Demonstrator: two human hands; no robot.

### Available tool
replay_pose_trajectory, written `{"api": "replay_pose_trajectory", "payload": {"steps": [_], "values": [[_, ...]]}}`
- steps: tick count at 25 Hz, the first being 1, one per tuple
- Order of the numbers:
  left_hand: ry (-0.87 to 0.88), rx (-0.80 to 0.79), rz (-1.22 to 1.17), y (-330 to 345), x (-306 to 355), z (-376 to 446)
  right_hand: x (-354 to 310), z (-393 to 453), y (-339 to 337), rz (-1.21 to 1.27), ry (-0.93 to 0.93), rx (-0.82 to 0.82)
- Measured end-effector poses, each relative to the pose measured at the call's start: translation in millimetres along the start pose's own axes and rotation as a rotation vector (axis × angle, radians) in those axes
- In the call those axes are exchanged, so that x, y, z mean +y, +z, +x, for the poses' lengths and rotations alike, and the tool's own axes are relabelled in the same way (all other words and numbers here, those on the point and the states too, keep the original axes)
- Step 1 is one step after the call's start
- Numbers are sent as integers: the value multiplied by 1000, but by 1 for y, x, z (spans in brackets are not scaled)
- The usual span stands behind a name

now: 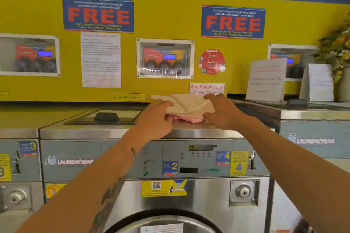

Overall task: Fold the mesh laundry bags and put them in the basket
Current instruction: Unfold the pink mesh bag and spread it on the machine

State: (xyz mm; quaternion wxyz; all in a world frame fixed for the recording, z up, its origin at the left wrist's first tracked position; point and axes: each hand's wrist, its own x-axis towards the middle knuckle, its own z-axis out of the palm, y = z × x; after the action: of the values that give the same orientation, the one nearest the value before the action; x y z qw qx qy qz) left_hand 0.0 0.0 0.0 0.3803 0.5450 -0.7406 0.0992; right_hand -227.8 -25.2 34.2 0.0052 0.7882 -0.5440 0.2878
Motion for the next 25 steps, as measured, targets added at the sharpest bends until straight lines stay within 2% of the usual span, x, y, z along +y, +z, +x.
{"api": "replay_pose_trajectory", "payload": {"steps": [3,6,8,10,13,15,17,19,21,23,25], "values": [[-24,-60,90,26,-16,44,15,40,12,-106,-36,-2],[-71,-178,240,50,-31,89,28,94,32,-186,-97,-80],[-105,-276,370,62,-43,115,35,133,44,-188,-144,-157],[-146,-318,306,71,-58,130,39,169,58,-174,-188,-282],[-179,-125,79,78,-78,128,45,207,81,-243,-274,-438],[-203,-2,27,75,-80,130,45,221,85,-230,-308,-476],[-149,29,50,71,-74,137,42,228,79,-187,-345,-485],[-102,89,60,66,-70,150,41,234,66,-77,-375,-459],[-136,193,0,60,-67,168,47,238,47,-3,-390,-312],[-164,273,-20,62,-64,185,60,243,28,-86,-382,-98],[-157,258,-44,72,-61,200,78,245,8,-177,-290,27]]}}
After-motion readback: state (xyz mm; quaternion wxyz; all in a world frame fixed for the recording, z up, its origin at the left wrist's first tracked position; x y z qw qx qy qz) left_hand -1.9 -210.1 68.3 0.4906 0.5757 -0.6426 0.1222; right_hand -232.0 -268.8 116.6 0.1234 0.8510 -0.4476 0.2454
